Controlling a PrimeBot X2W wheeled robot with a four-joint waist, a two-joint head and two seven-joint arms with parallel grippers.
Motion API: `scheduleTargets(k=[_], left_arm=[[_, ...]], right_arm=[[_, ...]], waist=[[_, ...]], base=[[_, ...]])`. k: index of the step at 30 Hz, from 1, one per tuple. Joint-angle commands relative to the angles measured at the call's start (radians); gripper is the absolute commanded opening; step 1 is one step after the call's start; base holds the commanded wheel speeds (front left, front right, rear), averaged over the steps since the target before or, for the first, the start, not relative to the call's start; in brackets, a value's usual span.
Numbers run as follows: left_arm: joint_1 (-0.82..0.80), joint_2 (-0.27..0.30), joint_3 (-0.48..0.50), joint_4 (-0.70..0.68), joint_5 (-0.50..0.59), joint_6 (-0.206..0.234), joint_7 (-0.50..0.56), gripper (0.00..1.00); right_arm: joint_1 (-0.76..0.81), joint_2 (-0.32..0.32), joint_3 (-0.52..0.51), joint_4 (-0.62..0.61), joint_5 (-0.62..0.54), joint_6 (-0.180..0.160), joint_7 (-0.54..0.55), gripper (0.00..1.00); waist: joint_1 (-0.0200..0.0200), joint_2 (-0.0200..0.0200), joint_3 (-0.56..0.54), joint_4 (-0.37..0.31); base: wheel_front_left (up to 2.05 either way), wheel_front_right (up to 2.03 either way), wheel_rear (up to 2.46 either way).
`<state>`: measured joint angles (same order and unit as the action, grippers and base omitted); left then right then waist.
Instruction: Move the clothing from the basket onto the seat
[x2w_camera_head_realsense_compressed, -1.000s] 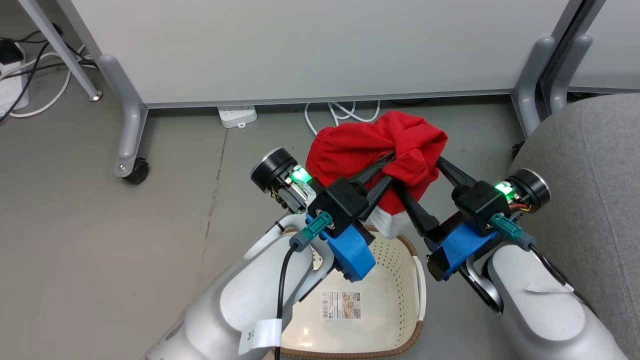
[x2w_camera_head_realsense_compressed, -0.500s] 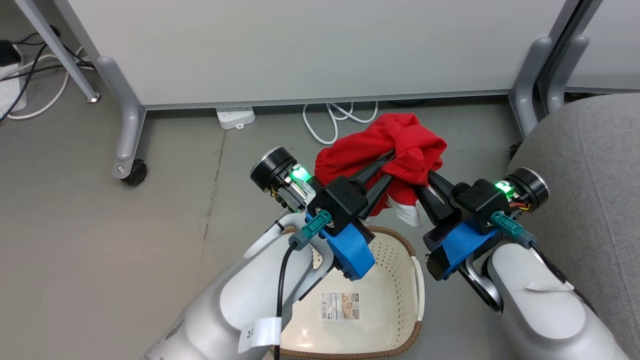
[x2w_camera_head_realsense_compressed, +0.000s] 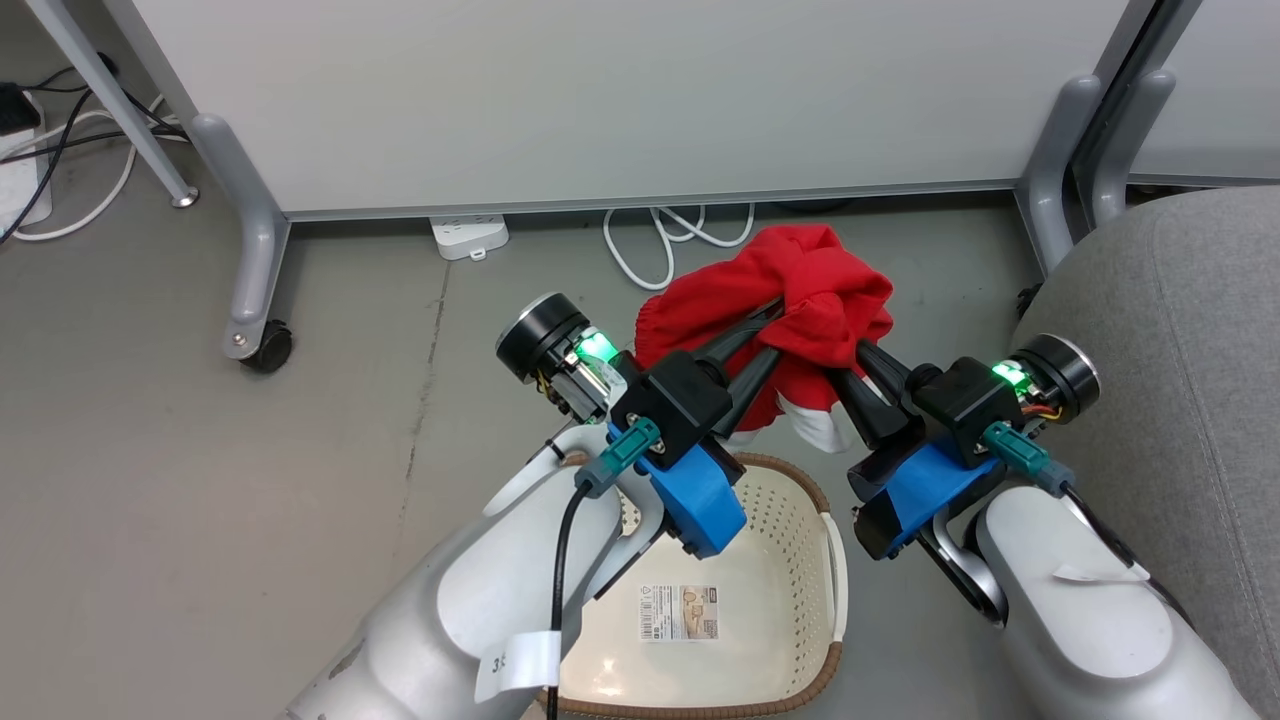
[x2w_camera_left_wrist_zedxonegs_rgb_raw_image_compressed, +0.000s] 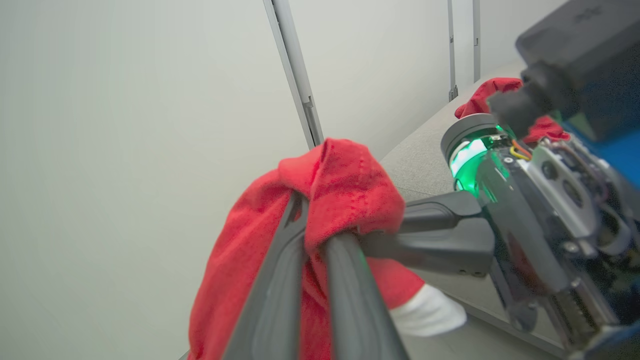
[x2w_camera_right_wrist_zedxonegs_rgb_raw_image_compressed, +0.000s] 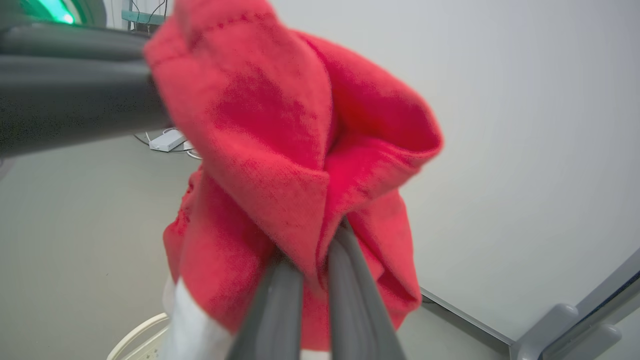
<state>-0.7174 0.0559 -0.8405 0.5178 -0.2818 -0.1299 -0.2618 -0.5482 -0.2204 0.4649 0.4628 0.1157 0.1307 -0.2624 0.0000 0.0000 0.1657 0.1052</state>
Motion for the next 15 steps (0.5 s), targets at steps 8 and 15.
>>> scheduleTargets(k=[8, 15], left_arm=[[0.006, -0.002, 0.015, 0.009, 0.010, -0.001, -0.005, 1.00], [0.013, 0.003, 0.023, 0.014, 0.020, -0.001, -0.005, 1.00]], right_arm=[[0.013, -0.001, -0.020, -0.011, 0.008, 0.000, -0.004, 0.00], [0.023, 0.008, -0.076, -0.024, 0.007, 0.000, -0.004, 0.00]], waist=[[0.0000, 0.0000, 0.004, -0.003], [0.0000, 0.0000, 0.021, -0.026]], base=[[0.00, 0.00, 0.00], [0.00, 0.00, 0.00]])
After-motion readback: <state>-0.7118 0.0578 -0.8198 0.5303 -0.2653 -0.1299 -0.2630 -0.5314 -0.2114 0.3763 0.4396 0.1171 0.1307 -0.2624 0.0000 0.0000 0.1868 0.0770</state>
